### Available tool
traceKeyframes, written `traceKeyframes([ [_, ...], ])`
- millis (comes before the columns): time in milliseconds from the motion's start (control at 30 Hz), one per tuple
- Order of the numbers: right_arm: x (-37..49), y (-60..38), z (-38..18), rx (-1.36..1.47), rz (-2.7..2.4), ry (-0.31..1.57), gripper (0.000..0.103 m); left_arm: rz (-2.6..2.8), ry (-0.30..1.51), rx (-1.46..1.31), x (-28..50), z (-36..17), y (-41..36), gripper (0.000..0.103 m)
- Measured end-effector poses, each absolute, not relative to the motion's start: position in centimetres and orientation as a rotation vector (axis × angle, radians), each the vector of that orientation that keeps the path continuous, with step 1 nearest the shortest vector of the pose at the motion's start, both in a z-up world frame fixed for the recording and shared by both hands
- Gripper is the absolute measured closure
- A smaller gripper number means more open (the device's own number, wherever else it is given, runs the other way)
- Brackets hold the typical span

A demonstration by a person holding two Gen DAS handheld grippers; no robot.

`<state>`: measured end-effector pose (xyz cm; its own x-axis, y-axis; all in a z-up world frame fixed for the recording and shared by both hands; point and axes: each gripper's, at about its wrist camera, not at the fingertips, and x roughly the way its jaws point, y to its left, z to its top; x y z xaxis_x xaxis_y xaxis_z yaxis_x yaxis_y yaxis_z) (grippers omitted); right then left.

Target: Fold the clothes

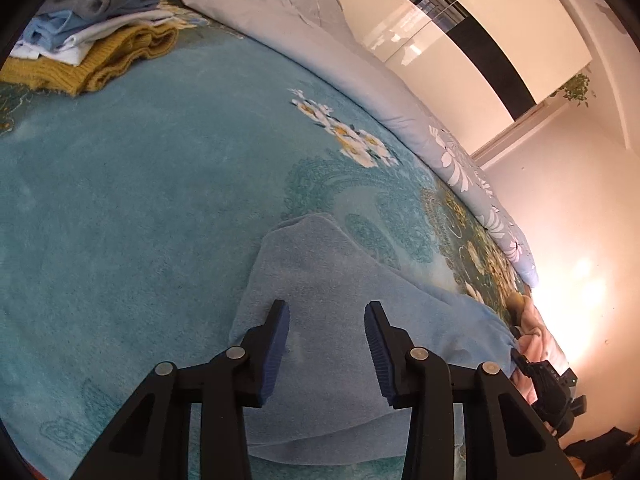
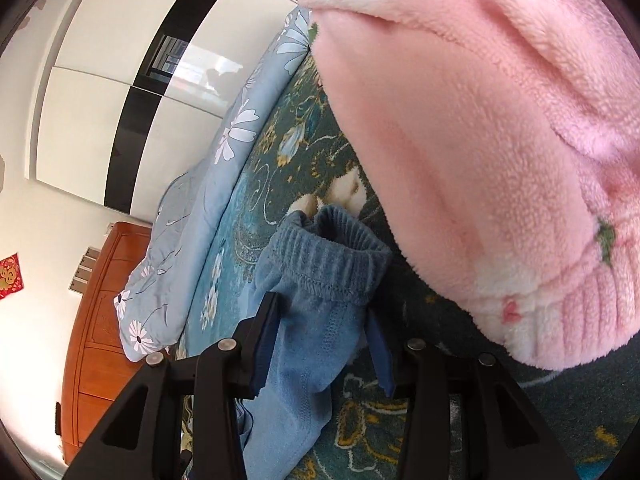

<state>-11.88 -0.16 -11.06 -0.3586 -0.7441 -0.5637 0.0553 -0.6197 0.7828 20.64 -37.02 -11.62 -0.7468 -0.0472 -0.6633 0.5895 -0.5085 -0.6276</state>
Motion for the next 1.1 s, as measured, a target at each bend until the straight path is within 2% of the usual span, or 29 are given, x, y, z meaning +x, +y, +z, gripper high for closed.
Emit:
traceKeyframes([
  [167,-11.9,-0.6,-10.6,1.352,-2.036,-0.912,0.060,-2.282,1.362,0.819,21.5,-12.8,-37.7,0.060],
  [233,-11.8,-0.8,-10.0,1.343,-2.049,-0.884,0.074,-2.311,1.362,0.775,21.7,-12.0,-37.6,0.060],
  [333,-11.6,-1.1,-9.1,1.329,-2.067,-0.842,0.079,-2.381,1.361,0.747,21.0,-10.9,-38.0,0.059],
  [500,-10.7,-2.0,-6.7,1.286,-2.077,-0.754,0.080,-2.365,1.415,0.709,19.7,-10.8,-40.6,0.056],
  [633,-9.4,-3.1,-4.3,1.242,-2.090,-0.661,0.080,-2.227,1.425,0.853,19.2,-13.1,-42.7,0.052],
  [800,-6.9,-5.5,-0.4,1.129,-2.107,-0.503,0.081,-2.213,1.598,0.672,24.1,-13.4,-43.1,0.050],
  [1000,-2.2,-11.0,4.9,0.950,-2.060,-0.301,0.082,-2.176,1.638,0.544,29.2,-12.4,-43.3,0.047],
  [1100,0.1,-14.1,6.4,0.910,-1.982,-0.225,0.083,-2.181,1.603,0.515,30.9,-11.7,-43.3,0.046],
])
